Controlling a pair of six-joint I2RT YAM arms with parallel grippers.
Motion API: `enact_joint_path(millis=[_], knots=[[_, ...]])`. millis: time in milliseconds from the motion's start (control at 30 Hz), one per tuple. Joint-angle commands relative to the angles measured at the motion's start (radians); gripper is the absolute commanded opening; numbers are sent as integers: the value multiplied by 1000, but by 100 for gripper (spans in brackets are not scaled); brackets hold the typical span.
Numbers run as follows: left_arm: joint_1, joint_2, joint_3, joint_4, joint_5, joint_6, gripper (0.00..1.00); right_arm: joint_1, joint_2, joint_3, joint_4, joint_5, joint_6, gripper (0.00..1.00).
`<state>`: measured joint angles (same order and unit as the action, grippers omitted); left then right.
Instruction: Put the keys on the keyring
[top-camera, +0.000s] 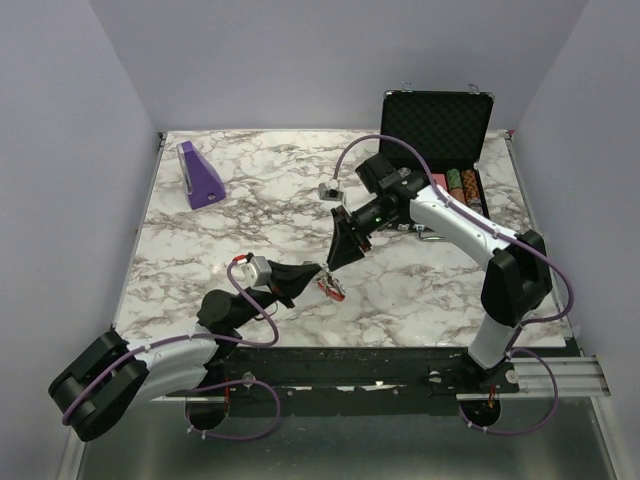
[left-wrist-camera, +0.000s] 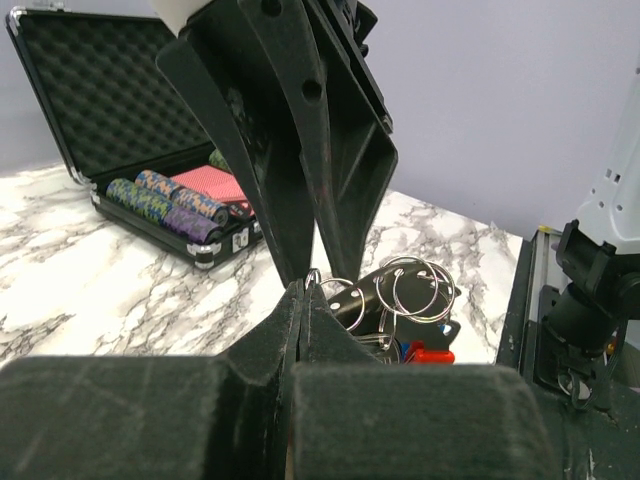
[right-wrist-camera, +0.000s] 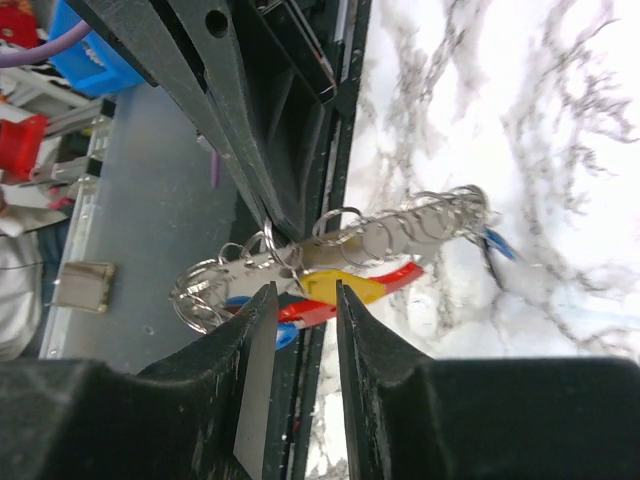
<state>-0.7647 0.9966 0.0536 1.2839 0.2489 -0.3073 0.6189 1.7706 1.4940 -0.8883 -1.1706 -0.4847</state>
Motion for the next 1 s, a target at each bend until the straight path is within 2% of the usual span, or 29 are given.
enact_joint_path(millis=[0,200,367,867,967], knots=[[7,-52,-75,88,44,7,0,-31,-72,55,-44,48,-84,40],[7,-79,-61,28,75,14,0,-27,-59,98,-135,23,-248,43],[8,-66,-58,29,89,10,0,4,-34,121,-169,5,-341,40],[8,-38,-58,69,73,2,0,70,-7,115,-143,42,-351,27],[8,-36,-58,74,70,0,0,74,-8,111,-133,49,-345,20]])
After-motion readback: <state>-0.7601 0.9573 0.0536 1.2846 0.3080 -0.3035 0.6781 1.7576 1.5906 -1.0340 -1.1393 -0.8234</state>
